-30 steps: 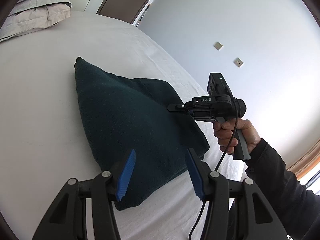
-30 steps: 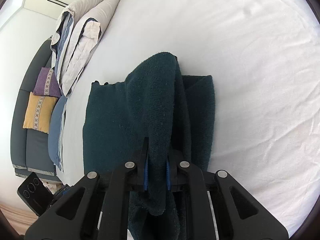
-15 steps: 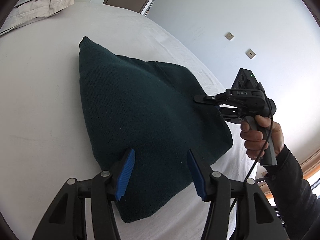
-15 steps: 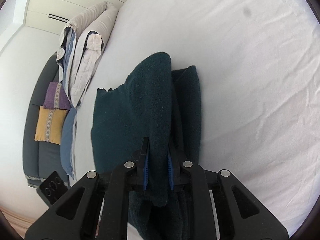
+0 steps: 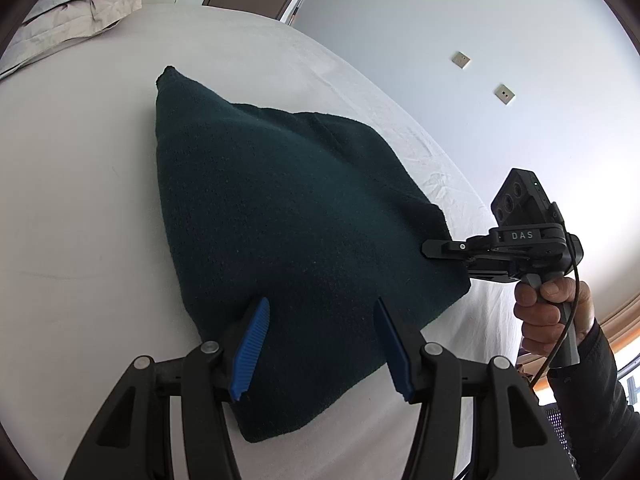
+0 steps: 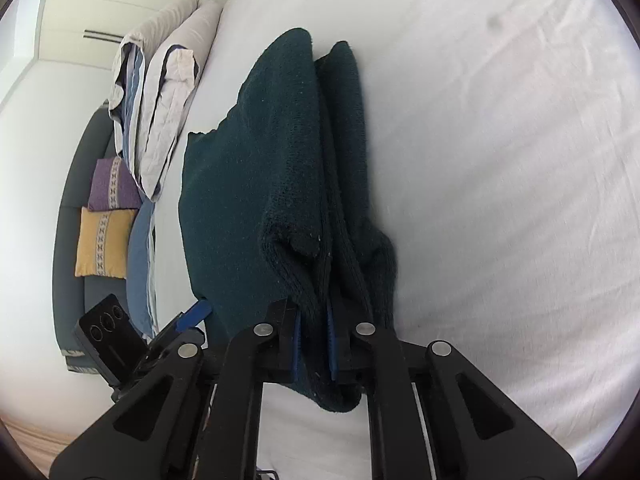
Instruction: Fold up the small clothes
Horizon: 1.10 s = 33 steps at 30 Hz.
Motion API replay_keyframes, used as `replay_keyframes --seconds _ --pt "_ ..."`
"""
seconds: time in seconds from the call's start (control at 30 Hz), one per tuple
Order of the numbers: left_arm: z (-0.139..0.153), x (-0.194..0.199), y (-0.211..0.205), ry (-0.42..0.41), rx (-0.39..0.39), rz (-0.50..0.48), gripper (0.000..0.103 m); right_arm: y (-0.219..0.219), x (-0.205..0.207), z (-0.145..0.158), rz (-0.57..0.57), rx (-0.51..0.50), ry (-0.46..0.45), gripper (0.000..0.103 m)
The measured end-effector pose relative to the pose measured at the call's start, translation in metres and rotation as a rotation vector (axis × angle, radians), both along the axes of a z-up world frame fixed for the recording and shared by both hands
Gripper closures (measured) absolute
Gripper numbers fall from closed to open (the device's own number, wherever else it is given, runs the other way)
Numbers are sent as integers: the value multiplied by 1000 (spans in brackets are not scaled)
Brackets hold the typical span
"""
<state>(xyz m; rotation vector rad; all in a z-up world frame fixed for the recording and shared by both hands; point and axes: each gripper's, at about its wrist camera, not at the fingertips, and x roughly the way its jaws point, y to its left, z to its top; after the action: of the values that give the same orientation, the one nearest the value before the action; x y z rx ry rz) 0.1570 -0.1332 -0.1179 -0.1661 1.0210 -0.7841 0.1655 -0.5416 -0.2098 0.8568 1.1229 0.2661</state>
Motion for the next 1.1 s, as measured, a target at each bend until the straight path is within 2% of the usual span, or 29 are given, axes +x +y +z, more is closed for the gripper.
replay_keyframes --seconds 0.13,0.27,0.33,0.37,0.57,0.67,0.73,0.8,0.9,1.03,1.1 --pt "-1 -1 -8 -2 21 -9 46 -2 -17 3 -6 10 -21 95" --pt "-7 -1 -15 8 39 -19 46 -13 -18 -22 -33 51 9 95" --pt "-10 0 -19 11 52 -23 46 -23 -13 -36 -66 123 1 96" --pt "-10 1 -19 11 48 -21 46 -23 -11 -36 -65 126 -3 96" --pt "2 -3 -12 -7 19 -1 46 -9 -10 -11 -15 -14 -15 93" --pt "16 -1 -10 -54 3 9 46 -13 -16 17 -50 -116 -21 85" --pt "23 8 -15 -86 13 13 45 -14 -12 45 -68 -173 -86 81" --pt "29 22 -23 -111 33 20 46 -9 -1 69 -61 -165 -172 81" --pt "32 50 -32 -132 48 50 46 9 33 80 10 -119 -225 81" --pt "28 83 -44 -149 88 78 46 34 91 57 31 -101 -158 81" --pt "16 95 -53 -133 135 73 46 43 114 43 42 -153 -129 81"
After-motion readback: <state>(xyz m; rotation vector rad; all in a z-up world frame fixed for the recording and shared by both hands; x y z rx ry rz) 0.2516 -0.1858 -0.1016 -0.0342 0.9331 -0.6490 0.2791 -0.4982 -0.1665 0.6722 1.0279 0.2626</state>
